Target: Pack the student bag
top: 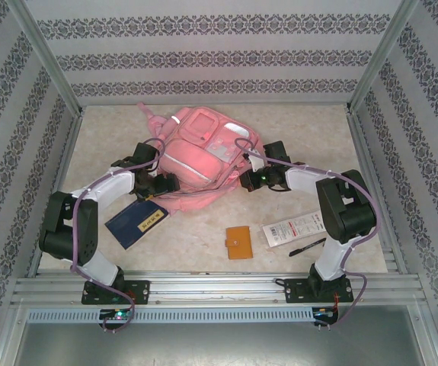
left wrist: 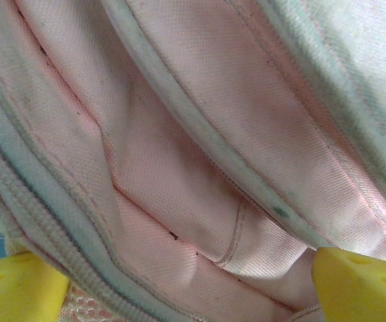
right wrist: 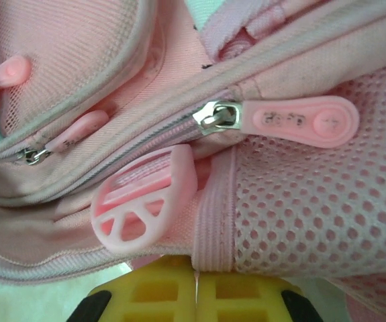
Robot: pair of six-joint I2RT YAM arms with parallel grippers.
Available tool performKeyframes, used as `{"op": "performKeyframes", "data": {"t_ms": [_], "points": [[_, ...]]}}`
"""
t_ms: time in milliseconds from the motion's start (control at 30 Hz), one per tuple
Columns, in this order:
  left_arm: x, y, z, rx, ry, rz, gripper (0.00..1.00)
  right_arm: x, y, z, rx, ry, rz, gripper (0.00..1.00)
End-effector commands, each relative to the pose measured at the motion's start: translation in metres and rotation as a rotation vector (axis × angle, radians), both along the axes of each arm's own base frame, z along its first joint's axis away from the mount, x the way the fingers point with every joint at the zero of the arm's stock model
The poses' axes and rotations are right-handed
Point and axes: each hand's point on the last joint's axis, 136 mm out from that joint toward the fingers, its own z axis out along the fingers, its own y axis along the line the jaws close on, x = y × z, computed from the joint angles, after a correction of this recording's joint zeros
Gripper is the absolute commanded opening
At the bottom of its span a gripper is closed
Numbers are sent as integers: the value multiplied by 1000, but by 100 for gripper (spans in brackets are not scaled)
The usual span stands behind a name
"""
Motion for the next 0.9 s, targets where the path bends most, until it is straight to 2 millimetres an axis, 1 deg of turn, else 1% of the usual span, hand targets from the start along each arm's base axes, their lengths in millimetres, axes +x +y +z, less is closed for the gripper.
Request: {"op": "performKeyframes", "data": {"t_ms": [0,200,300,367,400,467,567,633,700,800,867], "points": [[-2,6,-16,24,31,0,92,-5,12,18,64,-54,69,0],[0,0,-17,-12,36,11,91,-15,13,25,87,-51,86,0],[0,-2,-18,-29,37,23,90,-21,17,28,114,-25,113,0],[0,-8,-20,-80,39,56,88,-33,25,35,164,39,170,0],[4,-17,-19,-149,35,105,85,-43,27,43,183,99,188,0],[8,-22,-18,-172,27,131,84,-46,22,43,125,130,170,0],[14,-29,-15,-199,9,156,82,-51,7,36,1,194,124,0],[18,-36,-14,-211,2,164,81,-59,7,37,0,243,137,0],[21,-48,-11,-230,-2,159,81,-68,11,39,8,295,160,0],[21,-76,-9,-258,-2,128,81,-78,26,43,39,336,191,0],[18,-96,-7,-276,-2,112,81,-80,38,46,69,357,189,0]]}}
